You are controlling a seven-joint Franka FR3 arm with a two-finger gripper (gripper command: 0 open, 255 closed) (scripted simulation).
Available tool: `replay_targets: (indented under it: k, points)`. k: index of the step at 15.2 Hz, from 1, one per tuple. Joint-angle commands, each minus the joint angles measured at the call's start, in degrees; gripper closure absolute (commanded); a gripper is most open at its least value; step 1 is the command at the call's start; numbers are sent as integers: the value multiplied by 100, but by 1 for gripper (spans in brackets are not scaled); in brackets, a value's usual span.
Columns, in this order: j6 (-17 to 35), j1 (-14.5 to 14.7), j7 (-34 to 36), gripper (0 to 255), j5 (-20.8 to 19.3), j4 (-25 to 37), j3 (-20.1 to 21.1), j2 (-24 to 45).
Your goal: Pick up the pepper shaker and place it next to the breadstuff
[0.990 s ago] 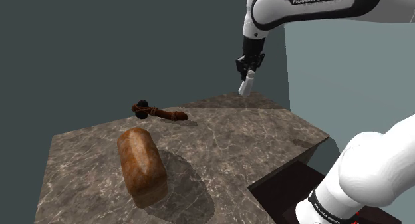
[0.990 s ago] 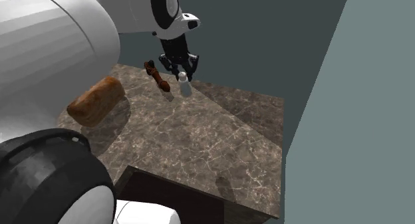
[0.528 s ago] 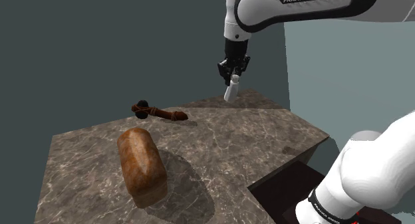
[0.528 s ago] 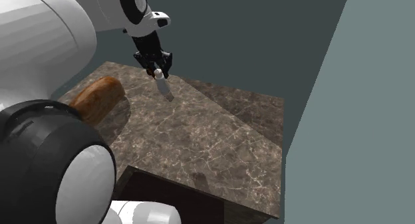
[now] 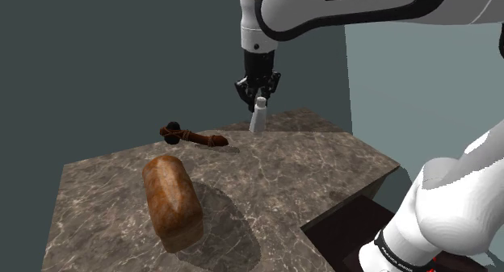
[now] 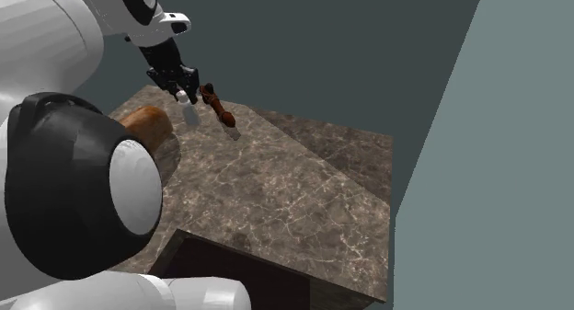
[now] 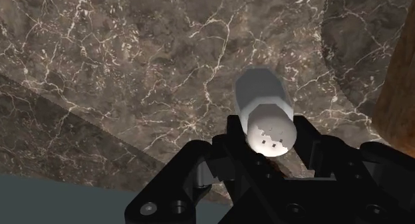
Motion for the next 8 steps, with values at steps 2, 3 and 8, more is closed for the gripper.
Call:
replay_targets:
  k: [2,3,8]
  points:
    - [-86,164,436,255,3,307,266,269]
    - [-115,212,563,255,-8,426,343,375]
    - [268,216,600,255,-11,32,342,366]
